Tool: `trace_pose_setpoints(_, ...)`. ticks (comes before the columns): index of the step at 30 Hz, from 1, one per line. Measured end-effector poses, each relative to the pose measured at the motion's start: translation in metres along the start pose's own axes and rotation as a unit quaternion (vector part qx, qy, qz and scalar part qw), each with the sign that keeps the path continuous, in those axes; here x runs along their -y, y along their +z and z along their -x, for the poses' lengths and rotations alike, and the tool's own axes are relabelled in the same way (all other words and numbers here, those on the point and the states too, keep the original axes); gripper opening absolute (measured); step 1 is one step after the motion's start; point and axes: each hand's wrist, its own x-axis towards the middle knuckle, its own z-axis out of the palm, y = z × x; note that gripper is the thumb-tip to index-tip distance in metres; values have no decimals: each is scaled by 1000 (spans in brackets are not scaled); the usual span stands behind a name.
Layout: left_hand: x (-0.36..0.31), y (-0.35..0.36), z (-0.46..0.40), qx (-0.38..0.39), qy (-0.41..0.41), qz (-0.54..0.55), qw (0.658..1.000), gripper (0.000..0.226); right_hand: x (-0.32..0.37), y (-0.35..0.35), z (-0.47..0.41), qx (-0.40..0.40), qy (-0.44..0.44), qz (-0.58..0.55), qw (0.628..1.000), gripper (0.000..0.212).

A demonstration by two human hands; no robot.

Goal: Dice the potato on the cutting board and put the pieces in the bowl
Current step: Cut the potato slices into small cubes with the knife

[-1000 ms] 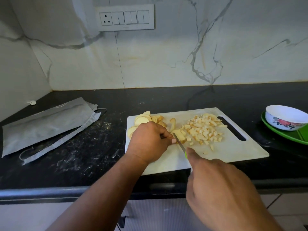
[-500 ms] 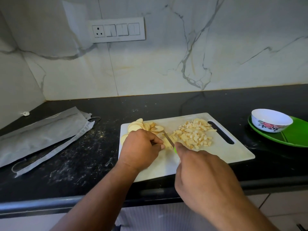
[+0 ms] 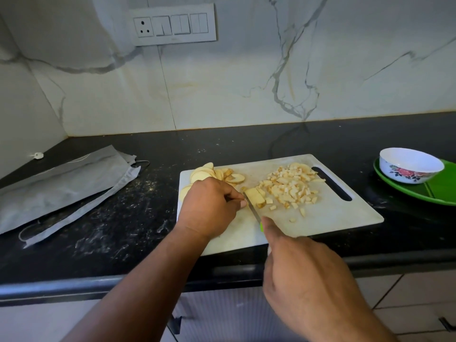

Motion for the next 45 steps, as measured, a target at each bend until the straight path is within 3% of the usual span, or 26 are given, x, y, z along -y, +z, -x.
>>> trace_pose_setpoints(5,1,-1,1,11,2,-7,1000,6,-5,-13,23,70,13,-6,997,78)
trace_pose_setpoints(10,2,-1,4,2,12,4,1000,15,-2,-23,23,26,18,-15,999,71)
trace_pose_setpoints(17,-2,-11,10,-169,31,162,972,12,21,2,-4,2,8,-12,1000,71)
trace_pose_setpoints(23,2,-15,5,-210,-20,279,937,11,6,6,-9,-24,21,3,999,69)
trace_pose_setpoints(29,3,-18,3,-225,-58,336,913,20,-7,-6,-4,-40,48,-18,998,64)
trace_pose_setpoints(38,17,-27,2,-375,-69,336,861,29,2,1,-8,-40,-1,-41,998,61)
trace_pose_setpoints(40,21,-29,-1,-362,-79,295,881,18,-12,-6,-6,-44,28,-41,998,62)
trace_pose_setpoints(42,26,-29,-7,-316,-84,174,929,14,-25,-12,-4,-54,52,-37,997,62)
trace_pose_setpoints(45,27,-31,-16,-214,-101,0,972,46,-29,-16,-3,-50,64,-33,996,61)
